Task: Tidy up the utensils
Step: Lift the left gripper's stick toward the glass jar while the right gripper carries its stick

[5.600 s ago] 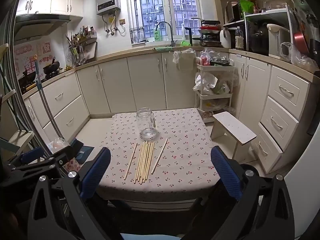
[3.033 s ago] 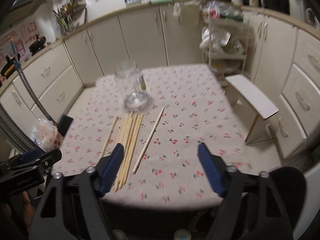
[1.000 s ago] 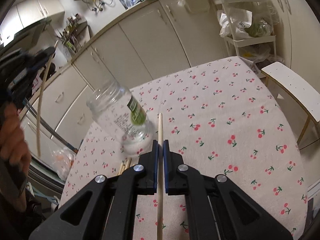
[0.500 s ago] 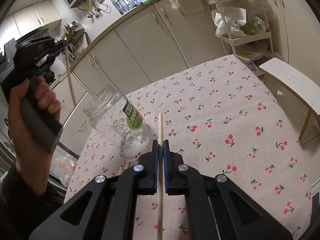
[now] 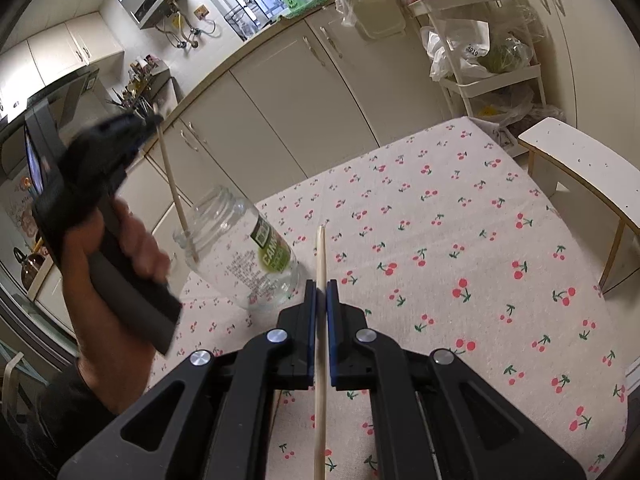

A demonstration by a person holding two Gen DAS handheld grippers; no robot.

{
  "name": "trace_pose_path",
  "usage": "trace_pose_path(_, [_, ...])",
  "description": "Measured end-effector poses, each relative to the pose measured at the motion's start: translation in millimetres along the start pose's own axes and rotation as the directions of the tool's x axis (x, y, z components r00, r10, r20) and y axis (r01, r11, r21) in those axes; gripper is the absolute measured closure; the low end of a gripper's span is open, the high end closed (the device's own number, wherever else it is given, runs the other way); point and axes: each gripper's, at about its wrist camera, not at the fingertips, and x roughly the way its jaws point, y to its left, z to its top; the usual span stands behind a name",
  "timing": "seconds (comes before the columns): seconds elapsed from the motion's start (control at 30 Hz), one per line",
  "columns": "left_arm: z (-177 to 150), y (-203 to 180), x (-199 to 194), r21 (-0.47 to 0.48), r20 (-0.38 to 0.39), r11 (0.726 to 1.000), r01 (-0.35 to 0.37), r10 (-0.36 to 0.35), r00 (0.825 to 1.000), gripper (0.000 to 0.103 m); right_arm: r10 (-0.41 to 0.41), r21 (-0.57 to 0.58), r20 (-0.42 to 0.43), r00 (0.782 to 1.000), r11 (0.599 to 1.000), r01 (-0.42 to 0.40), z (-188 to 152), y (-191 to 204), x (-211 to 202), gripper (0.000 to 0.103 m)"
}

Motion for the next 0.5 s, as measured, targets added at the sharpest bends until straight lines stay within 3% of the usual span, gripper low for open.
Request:
trace_pose_path(0.23, [-12, 8, -14, 0.026, -0.041, 1.000, 0.016, -0.015, 0.999, 0.098, 0.044, 0.009, 0.065, 0.997, 0.999, -0.044, 19, 10, -10, 0.097])
trace_pose_path(0.5, [4, 6, -25, 0.036, -0.045, 0.999, 0.040, -0.038, 0.998, 0.098, 0.088, 0.015, 0.114, 0.990, 0.996, -0.091, 33, 21, -17, 0.097])
